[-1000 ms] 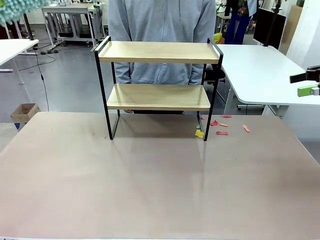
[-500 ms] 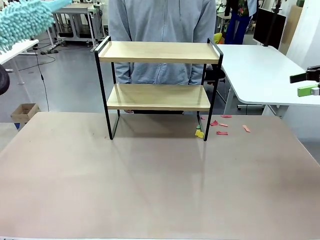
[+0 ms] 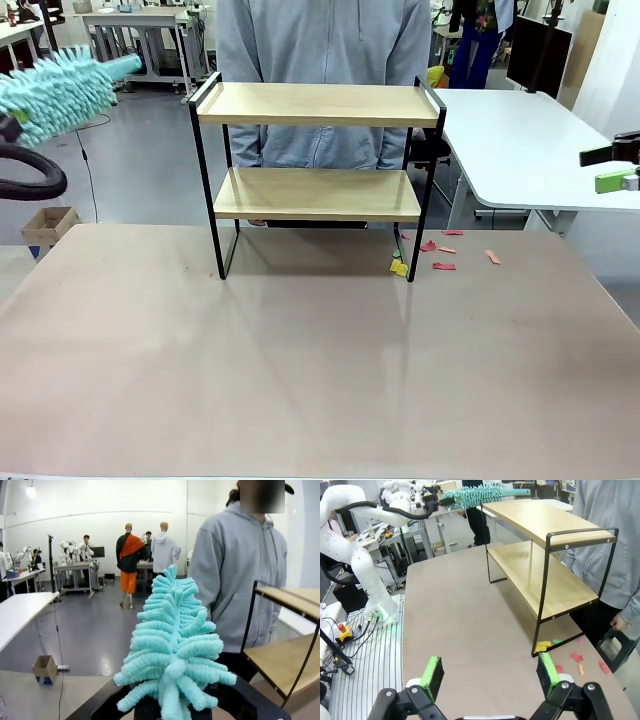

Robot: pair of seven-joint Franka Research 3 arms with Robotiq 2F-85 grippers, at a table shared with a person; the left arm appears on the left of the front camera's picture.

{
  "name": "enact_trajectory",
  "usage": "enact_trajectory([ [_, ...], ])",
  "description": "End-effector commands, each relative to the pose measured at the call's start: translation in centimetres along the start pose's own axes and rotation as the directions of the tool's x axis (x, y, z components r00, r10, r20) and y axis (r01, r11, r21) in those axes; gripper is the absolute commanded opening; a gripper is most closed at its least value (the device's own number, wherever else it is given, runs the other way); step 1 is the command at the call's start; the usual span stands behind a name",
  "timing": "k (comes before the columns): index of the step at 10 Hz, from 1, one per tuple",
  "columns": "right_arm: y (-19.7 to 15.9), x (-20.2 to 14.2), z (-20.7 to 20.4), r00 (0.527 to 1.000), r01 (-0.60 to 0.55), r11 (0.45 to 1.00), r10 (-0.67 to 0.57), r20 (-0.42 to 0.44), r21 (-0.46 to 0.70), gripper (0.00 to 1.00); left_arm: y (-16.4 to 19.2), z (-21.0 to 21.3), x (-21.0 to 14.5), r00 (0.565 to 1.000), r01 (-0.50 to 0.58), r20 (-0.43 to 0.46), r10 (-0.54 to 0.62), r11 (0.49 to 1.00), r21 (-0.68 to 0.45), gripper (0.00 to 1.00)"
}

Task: Clean the shelf.
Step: Hand the Duster back to the human.

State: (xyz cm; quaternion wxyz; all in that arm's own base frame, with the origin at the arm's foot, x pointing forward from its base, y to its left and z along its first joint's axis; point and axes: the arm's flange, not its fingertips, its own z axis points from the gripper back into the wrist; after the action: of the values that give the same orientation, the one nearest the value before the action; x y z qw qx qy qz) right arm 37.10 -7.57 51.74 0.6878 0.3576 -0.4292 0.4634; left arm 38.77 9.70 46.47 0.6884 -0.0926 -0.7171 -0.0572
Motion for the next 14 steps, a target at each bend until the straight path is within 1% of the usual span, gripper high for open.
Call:
enact_trajectory([
  [1, 0.0, 0.3, 0.1, 1.000, -0.002, 1.000, 0.002, 0.017, -0.001, 1.00, -1.3, 2.2, -3.9, 1.000, 0.015, -0.017, -0.015, 0.999, 0.033, 0.17],
  [3, 0.0, 0.3, 0.1, 1.000, -0.002, 1.000, 0.002, 0.017, -0.001, 1.00, -1.4, 2.7, -5.0, 1.000, -0.002, -0.009, 0.002, 0.998, 0.056, 0.17],
  [4, 0.0, 0.3, 0.1, 1.000, -0.002, 1.000, 0.002, 0.017, -0.001, 1.00, 0.1, -0.7, -2.7, 0.999, -0.009, -0.047, 0.009, 1.000, 0.010, 0.17],
  [14, 0.0, 0.3, 0.1, 1.000, -0.002, 1.000, 0.002, 0.017, -0.001, 1.00, 0.1, -0.7, -2.7, 0.999, -0.009, -0.047, 0.009, 1.000, 0.010, 0.17],
])
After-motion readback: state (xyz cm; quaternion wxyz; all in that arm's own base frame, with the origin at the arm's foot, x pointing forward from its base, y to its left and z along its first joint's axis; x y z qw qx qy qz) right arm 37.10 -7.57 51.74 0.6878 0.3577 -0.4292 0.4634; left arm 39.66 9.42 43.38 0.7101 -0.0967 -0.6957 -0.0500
